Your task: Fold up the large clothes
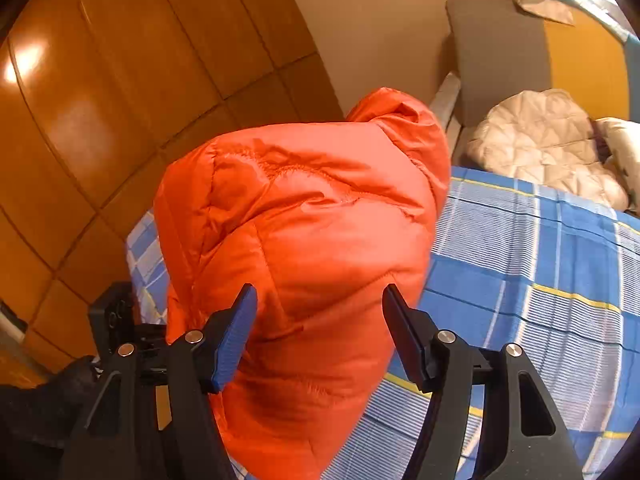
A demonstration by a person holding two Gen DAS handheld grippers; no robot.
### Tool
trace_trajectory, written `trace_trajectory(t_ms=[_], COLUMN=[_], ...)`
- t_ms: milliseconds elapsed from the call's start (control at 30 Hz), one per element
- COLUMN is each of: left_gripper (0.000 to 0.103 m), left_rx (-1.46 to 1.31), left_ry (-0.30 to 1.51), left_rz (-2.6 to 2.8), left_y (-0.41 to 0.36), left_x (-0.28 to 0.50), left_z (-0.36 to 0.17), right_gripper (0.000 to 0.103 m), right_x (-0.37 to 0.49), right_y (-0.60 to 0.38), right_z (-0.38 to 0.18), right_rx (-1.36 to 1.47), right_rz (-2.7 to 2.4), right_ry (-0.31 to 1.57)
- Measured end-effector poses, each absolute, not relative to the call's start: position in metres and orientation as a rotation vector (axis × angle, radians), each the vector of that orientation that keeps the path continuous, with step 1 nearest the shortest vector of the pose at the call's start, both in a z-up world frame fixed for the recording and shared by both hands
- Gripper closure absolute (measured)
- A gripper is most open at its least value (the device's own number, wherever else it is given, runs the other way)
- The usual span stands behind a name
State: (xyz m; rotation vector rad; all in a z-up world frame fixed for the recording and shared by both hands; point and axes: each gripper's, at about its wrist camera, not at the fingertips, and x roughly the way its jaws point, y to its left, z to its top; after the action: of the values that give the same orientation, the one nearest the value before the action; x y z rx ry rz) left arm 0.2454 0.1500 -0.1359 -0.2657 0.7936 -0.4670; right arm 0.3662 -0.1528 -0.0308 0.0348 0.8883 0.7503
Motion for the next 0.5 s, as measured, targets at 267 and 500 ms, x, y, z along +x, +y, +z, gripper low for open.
trace_trajectory(t_ms=[267,500], left_gripper=[0.081,0.081], left_rx=[-0.219,-0.227], left_ry=[0.792,0.785], left_rz=[-0.475,-0.484], left_y=[0.147,0.145], left_x=[0.246,0.246], left_z=[-0.136,-0.138], right_gripper=[0.038,0.038], right_x=[0.371,0.386], right_y=[-0.145,-0.122], right_z=[-0.031,-0.026], right_rx=[0.019,0.029], right_rz=[0.801,0.791], right_ry=[0.916,0.912])
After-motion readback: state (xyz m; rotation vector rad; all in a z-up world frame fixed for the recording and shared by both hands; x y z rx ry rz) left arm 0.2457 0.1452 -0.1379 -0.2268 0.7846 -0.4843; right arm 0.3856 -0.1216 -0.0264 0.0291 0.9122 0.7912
